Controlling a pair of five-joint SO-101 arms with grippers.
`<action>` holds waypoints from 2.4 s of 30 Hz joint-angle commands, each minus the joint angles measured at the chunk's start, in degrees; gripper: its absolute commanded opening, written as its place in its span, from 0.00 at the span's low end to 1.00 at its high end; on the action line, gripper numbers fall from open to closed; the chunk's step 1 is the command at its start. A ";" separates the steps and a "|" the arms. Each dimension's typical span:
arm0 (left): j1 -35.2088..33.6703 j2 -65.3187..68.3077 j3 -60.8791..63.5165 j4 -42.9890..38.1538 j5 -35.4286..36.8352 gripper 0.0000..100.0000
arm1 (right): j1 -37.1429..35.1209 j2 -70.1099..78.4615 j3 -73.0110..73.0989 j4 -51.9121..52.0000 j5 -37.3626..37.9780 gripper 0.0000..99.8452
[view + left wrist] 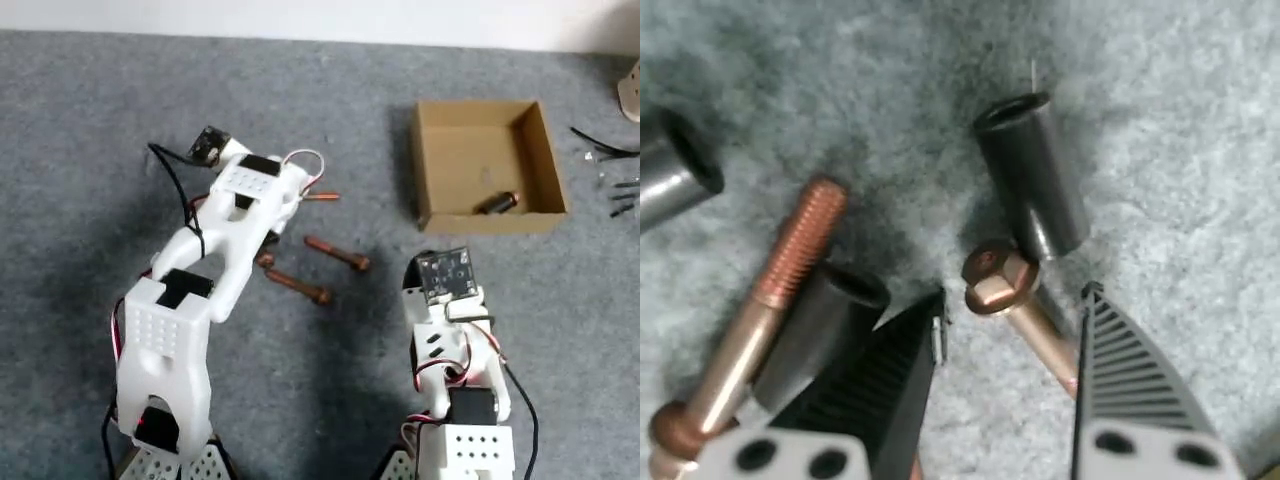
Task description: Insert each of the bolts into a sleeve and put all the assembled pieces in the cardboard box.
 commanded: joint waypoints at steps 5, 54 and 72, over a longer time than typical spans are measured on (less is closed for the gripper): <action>0.40 0.31 -1.98 -0.62 -0.62 0.20 | 0.84 -0.92 6.73 -0.04 0.79 0.00; -1.19 -9.54 -3.56 11.08 -11.43 0.00 | 0.84 -0.92 6.90 0.04 0.79 0.00; -1.19 -25.89 -3.47 25.76 -28.22 0.00 | 0.84 -0.92 6.90 0.04 0.79 0.00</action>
